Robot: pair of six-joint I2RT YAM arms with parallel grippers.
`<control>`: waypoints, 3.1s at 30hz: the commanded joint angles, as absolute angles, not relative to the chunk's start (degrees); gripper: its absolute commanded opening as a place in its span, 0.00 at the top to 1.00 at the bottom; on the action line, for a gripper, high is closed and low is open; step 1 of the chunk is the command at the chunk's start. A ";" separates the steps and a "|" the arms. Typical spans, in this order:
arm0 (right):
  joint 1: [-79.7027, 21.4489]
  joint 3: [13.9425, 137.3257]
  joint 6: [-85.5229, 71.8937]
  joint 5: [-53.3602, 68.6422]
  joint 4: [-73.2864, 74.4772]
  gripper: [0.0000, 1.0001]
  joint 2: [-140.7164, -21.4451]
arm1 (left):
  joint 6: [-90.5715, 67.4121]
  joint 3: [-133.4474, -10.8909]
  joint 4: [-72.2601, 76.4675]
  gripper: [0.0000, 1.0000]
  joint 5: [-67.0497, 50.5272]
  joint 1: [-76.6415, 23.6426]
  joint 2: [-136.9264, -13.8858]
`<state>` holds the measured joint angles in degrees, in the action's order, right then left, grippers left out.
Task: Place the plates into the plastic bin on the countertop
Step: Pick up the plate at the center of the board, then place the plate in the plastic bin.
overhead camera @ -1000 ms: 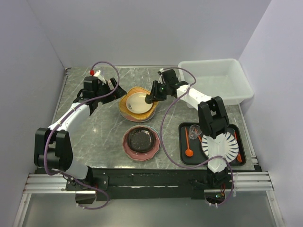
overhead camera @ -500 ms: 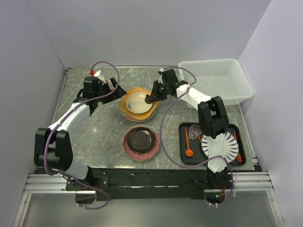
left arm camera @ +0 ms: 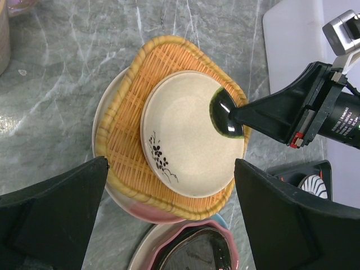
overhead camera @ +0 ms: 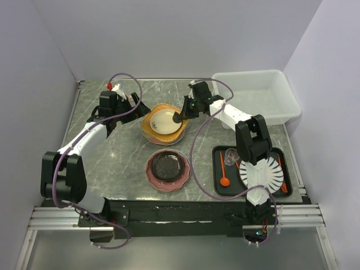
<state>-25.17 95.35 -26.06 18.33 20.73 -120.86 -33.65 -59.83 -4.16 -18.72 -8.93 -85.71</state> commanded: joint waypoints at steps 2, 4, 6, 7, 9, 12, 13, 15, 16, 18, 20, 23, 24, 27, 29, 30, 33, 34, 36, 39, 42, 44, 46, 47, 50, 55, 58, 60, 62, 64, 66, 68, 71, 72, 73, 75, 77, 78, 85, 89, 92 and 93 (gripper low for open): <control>-25.66 97.21 -24.61 13.89 23.29 0.97 -117.07 | -33.40 -61.79 -2.81 0.01 -20.48 -8.96 -86.75; -25.58 97.38 -24.35 13.80 23.38 0.98 -116.46 | -33.66 -61.79 -2.46 0.01 -20.83 -8.96 -87.36; -25.66 97.38 -24.17 13.54 23.73 0.98 -115.58 | -33.75 -61.70 -2.37 0.01 -21.09 -8.96 -87.71; -25.66 97.47 -24.08 13.36 23.82 0.98 -115.14 | -33.84 -61.70 -2.29 0.01 -21.09 -8.96 -87.89; -25.66 97.56 -23.82 12.92 24.08 0.98 -114.00 | -33.92 -61.61 -1.94 0.01 -21.09 -8.96 -88.06; -25.66 98.00 -23.64 12.66 24.43 0.99 -112.68 | -34.28 -61.61 -1.23 0.01 -21.62 -8.96 -88.33; -25.66 98.09 -23.64 12.83 24.43 0.99 -112.33 | -34.45 -61.70 -1.06 0.01 -22.14 -8.96 -88.42; -25.66 98.44 -23.73 13.62 24.44 0.99 -112.15 | -34.98 -61.52 -0.44 0.01 -22.76 -8.96 -88.85; -25.66 98.44 -23.73 13.97 24.35 0.99 -112.06 | -35.15 -61.52 -0.44 0.01 -23.55 -8.96 -89.03; -25.66 97.91 -24.08 15.02 23.65 0.99 -111.80 | -35.94 -61.17 1.93 0.01 -24.43 -8.96 -89.56; -25.58 97.30 -24.26 15.99 22.86 0.99 -111.53 | -36.56 -60.56 4.12 0.01 -26.09 -8.96 -90.35; -25.75 96.68 -24.61 18.28 21.63 1.00 -111.27 | -38.14 -59.24 7.55 0.01 -29.43 -8.96 -91.57; -25.66 96.68 -24.70 18.54 21.45 1.00 -111.27 | -39.01 -58.98 9.73 0.01 -30.05 -8.96 -91.93; -25.58 96.33 -24.96 19.86 20.74 1.00 -111.45 | -40.25 -58.97 11.77 0.02 -31.90 -8.96 -94.04; -25.40 95.98 -25.22 20.39 20.39 1.00 -111.45 | -40.60 -59.50 11.95 0.04 -32.43 -8.96 -95.61; -25.31 95.89 -25.22 20.74 20.04 1.00 -111.53 | -40.69 -59.59 12.39 0.05 -33.13 -8.96 -96.06; -25.05 94.84 -25.93 21.79 19.08 1.00 -111.36 | -42.01 -58.80 14.41 0.09 -35.58 -8.96 -97.47; -25.05 94.75 -26.01 22.06 18.90 1.00 -111.36 | -42.36 -58.28 16.07 0.10 -36.12 -9.05 -97.82; -24.96 94.66 -26.10 22.15 18.72 1.00 -111.27 | -43.24 -57.83 17.22 0.12 -37.26 -9.05 -98.44; -24.79 94.57 -26.19 22.32 18.72 1.00 -111.18 | -43.51 -57.22 18.19 0.13 -37.53 -9.23 -98.53; -24.70 94.39 -26.28 22.50 18.54 1.00 -111.18 | -43.59 -56.95 18.81 0.16 -37.97 -9.49 -98.18; -24.78 94.31 -26.45 22.67 18.20 1.00 -111.27 | -43.51 -56.95 18.90 0.17 -38.41 -9.75 -98.09; -24.79 94.13 -26.72 22.85 17.84 1.00 -111.27 | -43.77 -56.78 19.33 0.18 -38.76 -10.37 -98.00; -24.61 94.04 -26.72 22.94 17.75 1.00 -111.36 | -43.77 -56.78 19.68 0.18 -39.02 -10.55 -98.17; -24.78 93.96 -26.98 23.20 17.49 1.00 -111.36 | -43.51 -57.48 19.25 0.20 -40.07 -11.60 -99.31; -24.61 93.25 -27.77 24.17 16.09 1.00 -111.09 | -43.94 -57.83 20.39 0.29 -41.39 -12.74 -101.42; -24.52 92.29 -28.12 24.96 14.51 1.00 -110.57 | -44.47 -58.09 21.00 0.41 -42.80 -12.74 -102.74; -24.26 91.06 -28.65 26.10 13.37 1.00 -109.96 | -44.56 -58.27 21.00 0.53 -43.59 -12.75 -103.36; -24.08 90.88 -28.83 26.89 12.74 1.00 -109.86 | -44.56 -58.62 20.83 0.72 -43.86 -12.74 -103.71; -24.08 91.14 -28.57 27.16 13.18 1.00 -110.21 | -44.65 -58.71 20.92 0.92 -43.95 -12.83 -103.54; -23.99 90.97 -28.39 27.25 13.36 0.98 -110.30 | -44.56 -58.89 20.48 0.99 -43.60 -12.74 -103.19; -23.91 90.27 -28.48 26.90 12.75 0.93 -109.95 | -44.12 -58.97 19.69 0.99 -42.81 -12.75 -102.40; -23.64 88.86 -28.74 26.81 11.87 0.70 -108.90 | -43.16 -59.33 17.59 0.99 -40.78 -12.74 -101.08; -23.47 88.51 -28.83 26.55 11.69 0.57 -108.72 | -42.89 -59.41 17.23 0.99 -40.35 -12.83 -100.81; -23.29 88.42 -28.83 26.46 11.43 0.52 -108.55 | -42.72 -59.41 17.05 0.99 -40.17 -12.75 -100.38; -23.20 88.16 -28.92 26.46 11.16 0.38 -108.02 | -42.71 -59.59 16.79 0.99 -39.82 -12.74 -100.20; -22.94 87.72 -29.18 26.10 10.90 0.30 -107.58 | -42.71 -59.68 16.79 0.99 -39.73 -12.74 -99.93; -22.94 87.63 -29.18 26.02 10.72 0.24 -107.40 | -42.71 -59.59 16.79 0.99 -39.73 -12.74 -99.84; -21.80 86.40 -29.88 26.19 9.32 0.18 -106.52 | -42.28 -59.33 16.61 0.99 -38.58 -12.57 -98.35; -20.83 84.38 -30.85 28.74 6.95 0.18 -105.65 | -43.15 -58.45 18.62 0.99 -38.76 -12.13 -96.95; -20.30 82.89 -31.46 30.93 4.93 0.18 -105.12 | -44.82 -57.04 21.69 0.99 -39.81 -11.43 -96.07; -20.30 82.53 -31.81 32.24 4.31 0.18 -105.03 | -45.35 -56.52 22.58 0.99 -40.42 -10.90 -95.98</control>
<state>-21.06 84.16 -30.48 27.99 8.99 -108.44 -43.86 -57.34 16.01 -38.20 -12.08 -99.50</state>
